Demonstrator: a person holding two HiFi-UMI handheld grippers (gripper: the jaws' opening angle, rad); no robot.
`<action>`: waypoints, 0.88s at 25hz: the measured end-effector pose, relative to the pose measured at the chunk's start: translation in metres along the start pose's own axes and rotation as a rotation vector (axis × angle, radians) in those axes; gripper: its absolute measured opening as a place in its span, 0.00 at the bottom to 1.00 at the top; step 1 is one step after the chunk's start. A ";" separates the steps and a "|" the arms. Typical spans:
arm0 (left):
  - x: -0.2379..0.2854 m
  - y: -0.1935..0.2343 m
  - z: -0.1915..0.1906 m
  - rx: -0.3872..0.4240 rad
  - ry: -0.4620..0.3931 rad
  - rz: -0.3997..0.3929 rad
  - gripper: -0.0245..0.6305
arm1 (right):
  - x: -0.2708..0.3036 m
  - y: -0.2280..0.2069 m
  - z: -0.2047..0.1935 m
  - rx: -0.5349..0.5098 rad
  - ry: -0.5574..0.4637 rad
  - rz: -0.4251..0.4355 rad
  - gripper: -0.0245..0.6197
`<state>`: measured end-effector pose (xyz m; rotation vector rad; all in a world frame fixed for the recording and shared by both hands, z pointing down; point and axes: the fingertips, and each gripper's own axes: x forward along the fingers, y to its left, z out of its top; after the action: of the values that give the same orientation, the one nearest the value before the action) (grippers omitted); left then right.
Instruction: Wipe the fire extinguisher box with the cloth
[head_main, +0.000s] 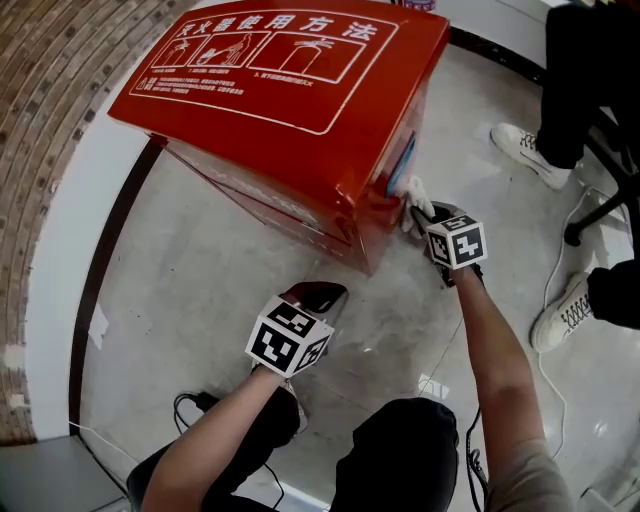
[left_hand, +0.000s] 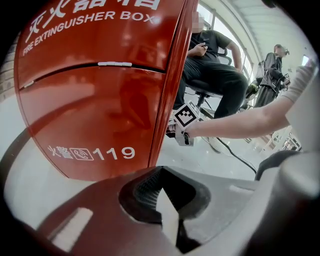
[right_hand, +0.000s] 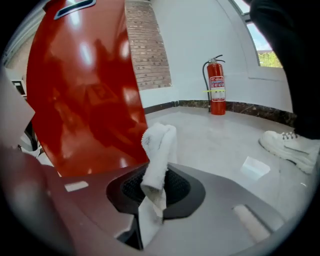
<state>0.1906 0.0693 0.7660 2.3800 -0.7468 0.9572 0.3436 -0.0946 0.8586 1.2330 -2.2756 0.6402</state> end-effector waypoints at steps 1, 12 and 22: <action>-0.001 0.002 -0.001 0.003 0.003 0.001 0.04 | 0.001 0.009 -0.001 0.002 -0.004 0.022 0.16; -0.021 0.016 0.013 0.068 0.013 0.014 0.04 | -0.044 0.120 -0.030 -0.078 0.007 0.317 0.15; -0.047 0.013 0.038 0.218 0.034 -0.046 0.04 | -0.103 0.210 -0.017 -0.163 -0.038 0.520 0.15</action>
<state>0.1721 0.0515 0.7096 2.5468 -0.5994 1.1069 0.2175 0.0835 0.7732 0.5782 -2.6376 0.5915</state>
